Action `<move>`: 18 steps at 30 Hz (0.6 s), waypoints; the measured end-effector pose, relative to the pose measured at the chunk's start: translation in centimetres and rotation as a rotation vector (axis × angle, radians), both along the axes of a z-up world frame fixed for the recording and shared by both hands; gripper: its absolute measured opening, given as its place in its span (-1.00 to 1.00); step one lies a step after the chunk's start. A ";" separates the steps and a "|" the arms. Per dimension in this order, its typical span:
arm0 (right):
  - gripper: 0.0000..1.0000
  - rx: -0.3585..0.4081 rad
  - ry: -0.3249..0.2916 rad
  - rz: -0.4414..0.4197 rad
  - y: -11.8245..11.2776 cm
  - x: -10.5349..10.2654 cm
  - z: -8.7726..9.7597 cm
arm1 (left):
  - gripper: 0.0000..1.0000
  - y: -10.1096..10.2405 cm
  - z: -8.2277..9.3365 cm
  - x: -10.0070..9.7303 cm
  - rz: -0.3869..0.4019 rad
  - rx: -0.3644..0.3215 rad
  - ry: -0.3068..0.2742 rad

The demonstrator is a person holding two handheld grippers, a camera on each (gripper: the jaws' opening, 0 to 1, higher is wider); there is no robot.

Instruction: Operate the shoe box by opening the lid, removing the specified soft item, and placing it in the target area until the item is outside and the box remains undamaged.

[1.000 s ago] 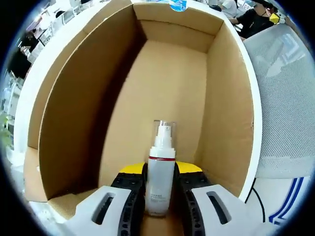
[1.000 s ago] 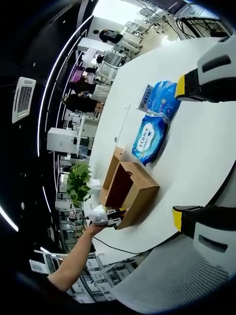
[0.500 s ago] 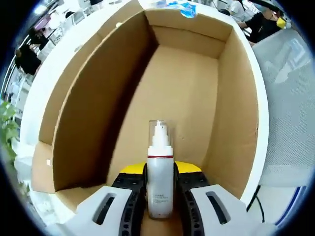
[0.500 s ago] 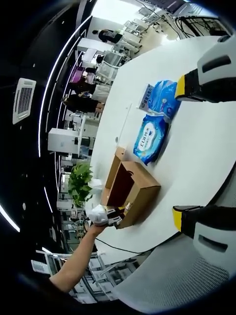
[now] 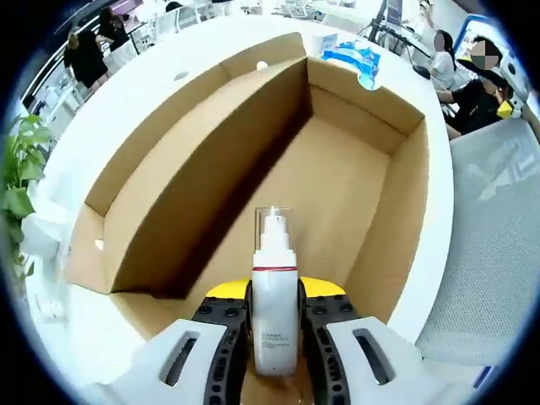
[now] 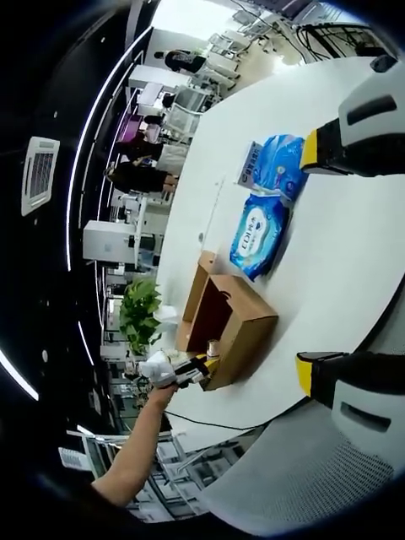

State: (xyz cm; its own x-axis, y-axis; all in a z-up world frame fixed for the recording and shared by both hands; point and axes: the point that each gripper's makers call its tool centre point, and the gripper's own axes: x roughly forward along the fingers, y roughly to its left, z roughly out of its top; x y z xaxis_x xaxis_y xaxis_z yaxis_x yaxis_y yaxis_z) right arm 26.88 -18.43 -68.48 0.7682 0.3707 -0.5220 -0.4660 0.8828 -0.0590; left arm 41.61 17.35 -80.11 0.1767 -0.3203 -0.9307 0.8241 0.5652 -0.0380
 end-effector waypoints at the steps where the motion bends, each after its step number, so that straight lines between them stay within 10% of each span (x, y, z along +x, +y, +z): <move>1: 0.72 0.012 -0.003 -0.002 0.0 0.0 0.1 | -0.61 0.0 0.2 0.0 -0.001 0.000 -0.007; 18: 0.68 0.008 0.016 0.036 0.7 -0.4 0.0 | -0.61 -2.1 4.3 -1.0 -0.037 -0.040 -0.135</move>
